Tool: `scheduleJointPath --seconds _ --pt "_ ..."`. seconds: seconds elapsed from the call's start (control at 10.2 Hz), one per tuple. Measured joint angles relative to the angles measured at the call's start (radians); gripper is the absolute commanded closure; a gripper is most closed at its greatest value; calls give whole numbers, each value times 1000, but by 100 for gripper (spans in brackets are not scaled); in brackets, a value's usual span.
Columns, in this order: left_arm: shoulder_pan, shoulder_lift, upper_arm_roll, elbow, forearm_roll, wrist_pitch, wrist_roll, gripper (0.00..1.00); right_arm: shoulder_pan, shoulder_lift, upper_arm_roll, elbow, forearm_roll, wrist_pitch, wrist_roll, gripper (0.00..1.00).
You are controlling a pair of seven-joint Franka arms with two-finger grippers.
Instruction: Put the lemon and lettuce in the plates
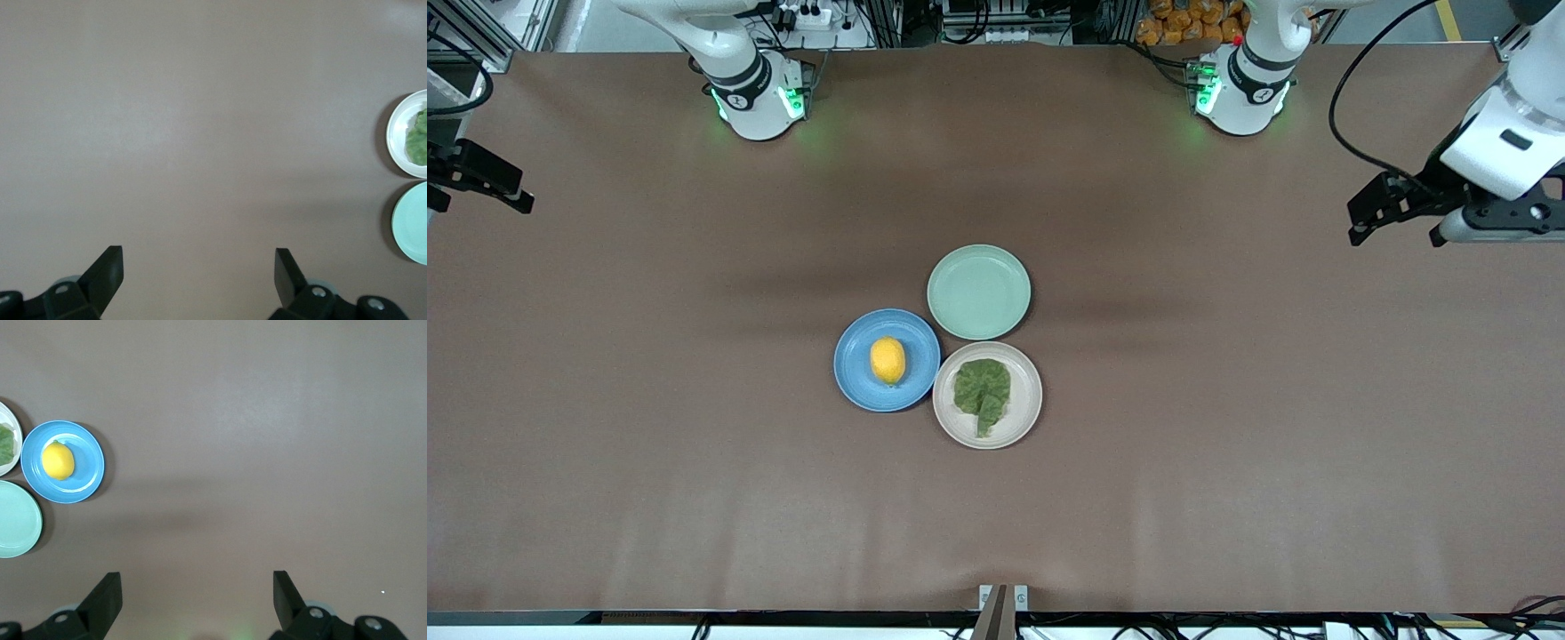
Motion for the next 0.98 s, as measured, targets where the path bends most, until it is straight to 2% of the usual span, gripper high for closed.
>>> scheduleJointPath --seconds 0.39,0.98 --pt "0 0 0 74 0 -71 30 0 2 0 2 -2 0 0 0 0" --pt "0 2 0 76 0 -73 30 0 2 0 3 -2 -9 31 0 0"
